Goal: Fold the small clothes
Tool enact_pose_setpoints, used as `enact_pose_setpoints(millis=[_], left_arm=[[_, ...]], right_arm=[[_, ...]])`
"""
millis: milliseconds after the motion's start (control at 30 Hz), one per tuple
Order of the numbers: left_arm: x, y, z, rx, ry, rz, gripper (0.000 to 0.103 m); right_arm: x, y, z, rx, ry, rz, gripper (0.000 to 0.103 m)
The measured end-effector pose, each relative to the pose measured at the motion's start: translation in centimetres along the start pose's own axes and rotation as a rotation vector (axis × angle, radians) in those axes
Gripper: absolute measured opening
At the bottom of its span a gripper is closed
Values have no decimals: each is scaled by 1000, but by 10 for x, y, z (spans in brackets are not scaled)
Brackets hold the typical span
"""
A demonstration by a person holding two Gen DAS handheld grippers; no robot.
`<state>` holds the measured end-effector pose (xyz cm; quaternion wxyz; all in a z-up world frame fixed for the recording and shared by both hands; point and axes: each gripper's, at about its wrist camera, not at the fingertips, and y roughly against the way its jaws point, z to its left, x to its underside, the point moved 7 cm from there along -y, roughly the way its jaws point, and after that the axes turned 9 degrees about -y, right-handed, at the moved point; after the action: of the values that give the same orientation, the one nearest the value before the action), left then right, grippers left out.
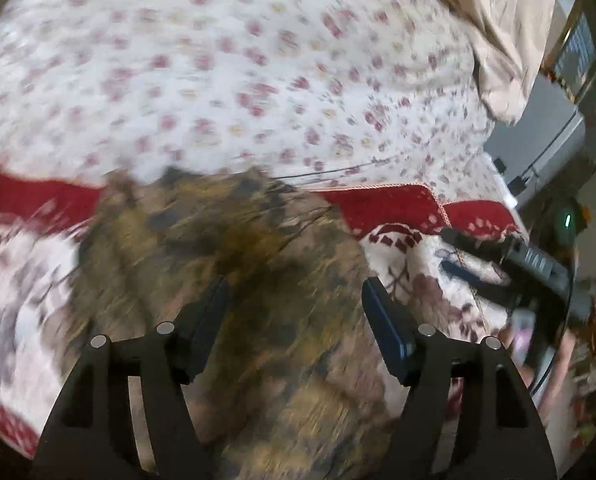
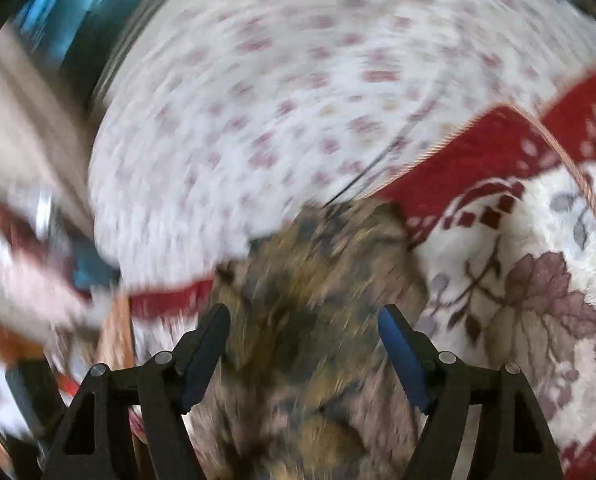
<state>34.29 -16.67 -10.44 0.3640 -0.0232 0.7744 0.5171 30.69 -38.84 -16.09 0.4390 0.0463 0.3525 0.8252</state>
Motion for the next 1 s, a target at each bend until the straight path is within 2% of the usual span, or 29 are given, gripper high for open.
enact_pose_setpoints(millis=[133,167,233,267,300,367,467,500,567,633,667,700,733,833,933,1000], left_arm=[[-40,-94,-21,31,-55,125,69],[-45,-116,-23,34,-59,157,69],[-55,-163,-21,45,-41,223,69],[-59,-187,-19,54,-27,257,69],[-62,-210,-16,62,-15,288,69],[-65,-241,-13,65,2,335,66],[-64,-283,-7,52,28,412,50],[-64,-296,-8,67,25,437,49],[-63,-309,-11,54,-5,461,49],[-68,-316,-14,61,-9,448,48],[-70,-316,-16,85,3,440,35],[-71,-316,-19,118,18,443,5],[-70,-316,-21,126,19,459,1],[-77,-308,-22,133,-10,428,0],[-91,-293,-12,122,4,370,0],[-97,-290,-1,20,-6,329,0]], right_arm=[[-3,-36,-63,-7,-175,58,61],[0,-50,-84,-18,-279,103,55],[1,-62,-98,-71,-370,140,52],[1,-74,-108,-63,-413,165,49],[3,-80,-110,-60,-425,183,42],[2,-92,-110,-69,-439,191,34],[4,-97,-104,-73,-426,189,23],[6,-101,-105,-62,-420,192,19],[8,-108,-115,-70,-458,203,17],[11,-113,-121,-90,-506,221,15],[11,-112,-122,-85,-509,215,8],[10,-110,-121,-71,-501,208,7],[9,-106,-119,-59,-489,194,6],[3,-93,-107,-66,-451,154,5],[0,-82,-105,-12,-421,117,5],[2,-84,-110,42,-415,118,5]])
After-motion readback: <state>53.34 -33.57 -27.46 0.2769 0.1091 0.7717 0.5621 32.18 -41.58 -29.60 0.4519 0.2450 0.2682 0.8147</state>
